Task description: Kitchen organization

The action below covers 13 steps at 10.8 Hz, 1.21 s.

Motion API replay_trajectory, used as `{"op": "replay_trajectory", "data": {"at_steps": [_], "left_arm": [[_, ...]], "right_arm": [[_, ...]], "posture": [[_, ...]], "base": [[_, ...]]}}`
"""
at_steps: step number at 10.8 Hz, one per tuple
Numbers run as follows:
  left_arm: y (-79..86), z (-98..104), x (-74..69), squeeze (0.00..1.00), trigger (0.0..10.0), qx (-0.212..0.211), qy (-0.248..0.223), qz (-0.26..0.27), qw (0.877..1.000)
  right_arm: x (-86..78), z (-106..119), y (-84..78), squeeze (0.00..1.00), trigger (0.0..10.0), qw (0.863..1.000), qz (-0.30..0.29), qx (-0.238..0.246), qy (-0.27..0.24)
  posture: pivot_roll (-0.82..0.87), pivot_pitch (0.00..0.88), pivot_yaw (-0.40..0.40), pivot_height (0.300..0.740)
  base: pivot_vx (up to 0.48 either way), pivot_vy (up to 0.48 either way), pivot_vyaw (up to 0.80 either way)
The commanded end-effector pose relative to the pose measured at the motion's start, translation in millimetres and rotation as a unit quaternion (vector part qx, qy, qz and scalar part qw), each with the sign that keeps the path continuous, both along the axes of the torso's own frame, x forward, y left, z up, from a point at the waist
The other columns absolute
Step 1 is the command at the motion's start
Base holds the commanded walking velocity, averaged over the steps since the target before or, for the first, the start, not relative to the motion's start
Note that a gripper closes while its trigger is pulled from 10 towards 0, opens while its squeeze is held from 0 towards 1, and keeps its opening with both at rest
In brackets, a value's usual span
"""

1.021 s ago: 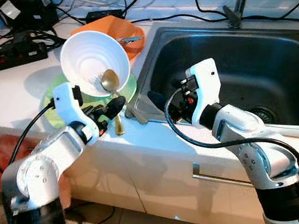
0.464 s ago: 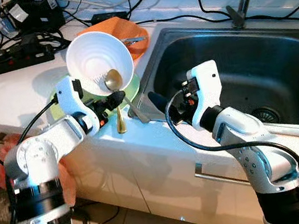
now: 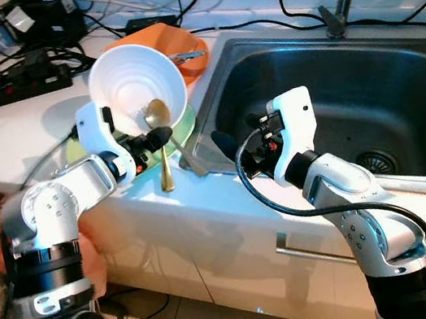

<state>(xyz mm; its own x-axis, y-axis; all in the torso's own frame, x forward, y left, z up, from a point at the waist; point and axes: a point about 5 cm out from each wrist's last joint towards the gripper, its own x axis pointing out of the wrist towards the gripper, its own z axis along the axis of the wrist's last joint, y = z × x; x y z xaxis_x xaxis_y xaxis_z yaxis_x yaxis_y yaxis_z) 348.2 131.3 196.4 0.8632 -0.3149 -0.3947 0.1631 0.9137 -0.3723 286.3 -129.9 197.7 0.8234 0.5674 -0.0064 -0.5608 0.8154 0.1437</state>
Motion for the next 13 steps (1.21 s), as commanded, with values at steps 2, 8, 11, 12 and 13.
{"op": "replay_trajectory", "data": {"at_steps": [2,8,11,12,13], "left_arm": [[15.8,-31.7,-1.5,0.00,10.0,0.083,0.069,0.036,0.994],[15.1,-31.7,1.7,0.00,0.0,0.070,0.079,0.034,0.994],[12.9,-30.7,0.6,0.00,0.0,0.047,0.082,0.035,0.995],[12.5,-30.8,0.3,0.00,0.0,0.043,0.082,0.036,0.995],[11.4,-30.8,-0.4,0.00,0.0,0.039,0.082,0.037,0.995]], "right_arm": [[-2.0,1.7,-1.0,0.00,10.0,1.000,-0.005,0.002,-0.002],[-1.3,1.5,-0.1,0.00,10.0,1.000,-0.007,0.003,-0.002],[-0.3,1.8,-1.1,0.00,10.0,1.000,-0.008,0.002,-0.003],[-0.2,1.7,-1.3,0.00,10.0,1.000,-0.009,0.002,-0.003],[0.0,1.3,-2.1,0.00,10.0,1.000,-0.009,0.001,-0.003]], "posture": [[0.07,0.096,0.047,0.740],[0.07,0.095,0.050,0.740],[0.07,0.094,0.046,0.740],[0.07,0.094,0.044,0.740],[0.07,0.094,0.043,0.740]], "base": [[0.000,0.000,0.00],[0.000,0.000,0.00],[0.000,0.000,0.00],[0.000,0.000,0.00],[0.000,0.000,0.00]]}}
